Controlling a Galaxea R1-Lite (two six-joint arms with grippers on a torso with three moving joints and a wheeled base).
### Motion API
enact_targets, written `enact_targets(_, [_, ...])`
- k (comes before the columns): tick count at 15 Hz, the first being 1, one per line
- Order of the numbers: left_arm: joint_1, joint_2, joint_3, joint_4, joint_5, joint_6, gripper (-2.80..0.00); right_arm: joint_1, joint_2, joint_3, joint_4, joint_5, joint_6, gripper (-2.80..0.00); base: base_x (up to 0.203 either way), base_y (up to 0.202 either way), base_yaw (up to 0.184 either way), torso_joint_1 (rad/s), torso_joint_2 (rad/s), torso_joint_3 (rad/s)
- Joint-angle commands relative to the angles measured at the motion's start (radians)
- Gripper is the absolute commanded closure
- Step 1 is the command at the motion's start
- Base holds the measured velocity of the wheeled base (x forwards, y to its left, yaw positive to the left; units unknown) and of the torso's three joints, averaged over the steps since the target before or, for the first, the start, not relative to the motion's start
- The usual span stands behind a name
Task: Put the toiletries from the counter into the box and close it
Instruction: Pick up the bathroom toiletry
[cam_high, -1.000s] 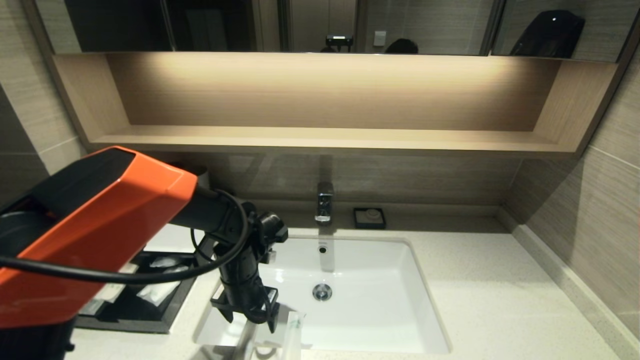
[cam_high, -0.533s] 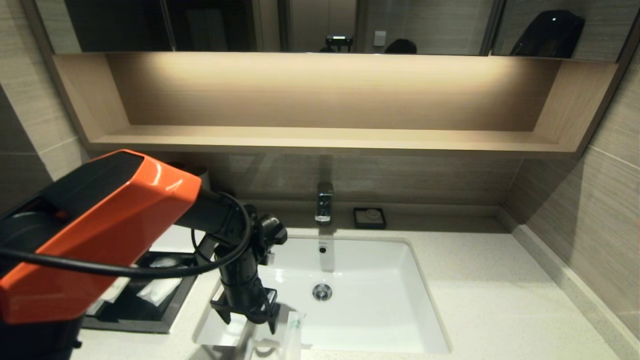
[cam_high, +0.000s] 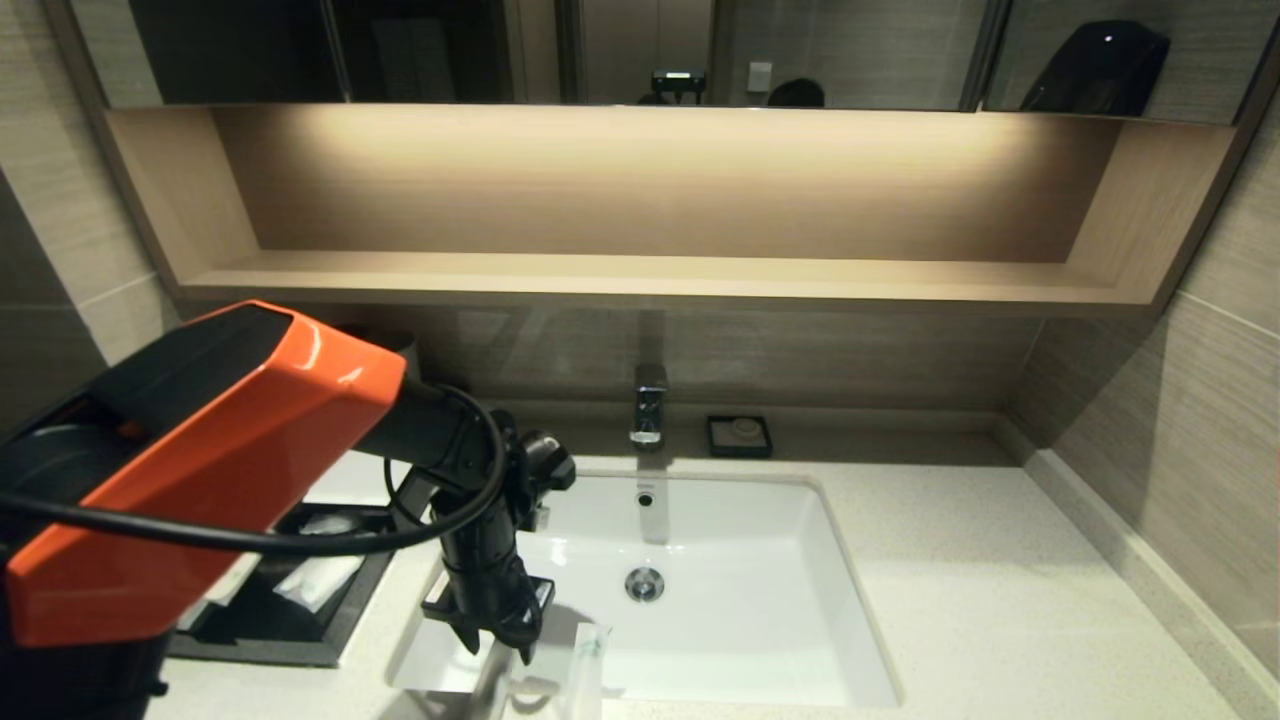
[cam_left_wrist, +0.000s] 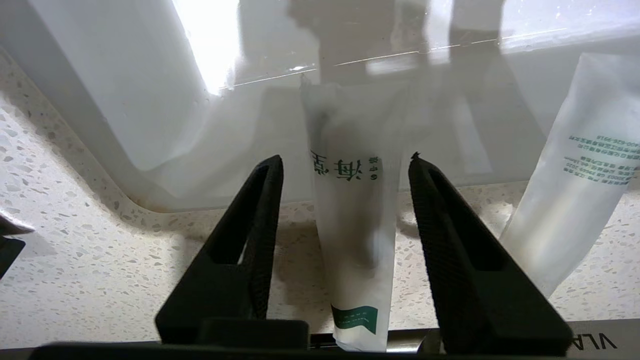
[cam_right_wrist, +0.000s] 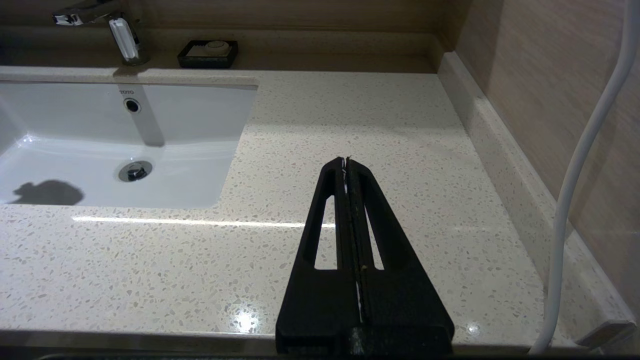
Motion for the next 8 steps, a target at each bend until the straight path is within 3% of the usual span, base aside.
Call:
enact_targets(1, [0.002,0.0,0.0,0.008,-0.001,-0.002,0.0,0.0,-0.001,0.0,0.0,0.0,0.0,0.0,0.0,0.0,0.0,0.0,0.0,0.0])
enact_targets(8, [0.01,-0.026,0.003,0.014,0.0,-0.012,0.0,0.0,-0.001,0.0,0.0,0.0,0.0,0.0,0.0,0.0,0.0,0.0,0.0,0.0])
